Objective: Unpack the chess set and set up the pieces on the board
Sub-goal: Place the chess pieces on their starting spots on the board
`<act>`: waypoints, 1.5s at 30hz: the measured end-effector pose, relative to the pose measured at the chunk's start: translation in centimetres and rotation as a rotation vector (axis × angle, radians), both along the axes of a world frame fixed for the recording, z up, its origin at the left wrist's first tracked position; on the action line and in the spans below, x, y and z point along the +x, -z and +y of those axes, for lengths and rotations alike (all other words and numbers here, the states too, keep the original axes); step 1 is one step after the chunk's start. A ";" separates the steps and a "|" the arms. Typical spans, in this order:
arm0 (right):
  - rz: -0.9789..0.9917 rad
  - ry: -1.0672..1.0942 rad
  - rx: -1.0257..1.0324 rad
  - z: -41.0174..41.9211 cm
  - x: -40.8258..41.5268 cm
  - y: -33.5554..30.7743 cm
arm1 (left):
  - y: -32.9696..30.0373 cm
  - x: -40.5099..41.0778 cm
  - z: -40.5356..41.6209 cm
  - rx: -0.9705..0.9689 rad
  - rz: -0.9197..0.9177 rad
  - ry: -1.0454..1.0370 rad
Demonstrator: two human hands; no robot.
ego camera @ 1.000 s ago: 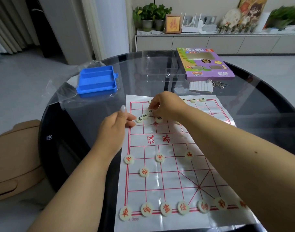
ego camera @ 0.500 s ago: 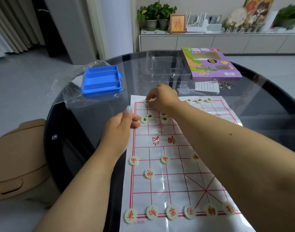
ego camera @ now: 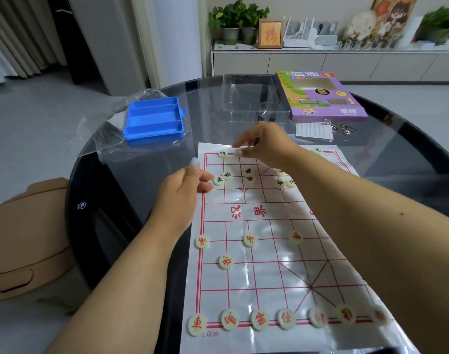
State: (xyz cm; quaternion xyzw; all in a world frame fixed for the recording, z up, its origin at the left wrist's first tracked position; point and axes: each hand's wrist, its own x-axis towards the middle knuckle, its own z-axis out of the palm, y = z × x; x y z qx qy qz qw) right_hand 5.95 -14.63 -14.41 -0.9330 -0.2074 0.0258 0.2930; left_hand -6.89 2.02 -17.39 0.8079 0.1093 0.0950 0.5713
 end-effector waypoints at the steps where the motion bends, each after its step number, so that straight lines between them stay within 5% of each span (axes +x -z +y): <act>1: 0.015 -0.026 0.004 -0.3 -0.4 -0.1 | 0.0 0.0 0.0 -0.003 0.001 -0.001; 13: 0.080 -0.155 -0.067 -0.9 -2.8 -0.4 | 0.1 0.2 -0.1 -0.039 -0.018 -0.042; 25: -0.118 -0.253 -0.207 2.4 -3.6 0.6 | 0.0 0.1 0.1 0.004 0.004 -0.041; 33: -0.229 -0.025 -0.101 4.6 -0.2 1.6 | -0.1 -0.1 -0.1 0.037 0.015 -0.036; 45: -0.175 0.012 -0.146 6.3 1.6 2.6 | -0.1 0.0 0.1 0.046 0.015 -0.030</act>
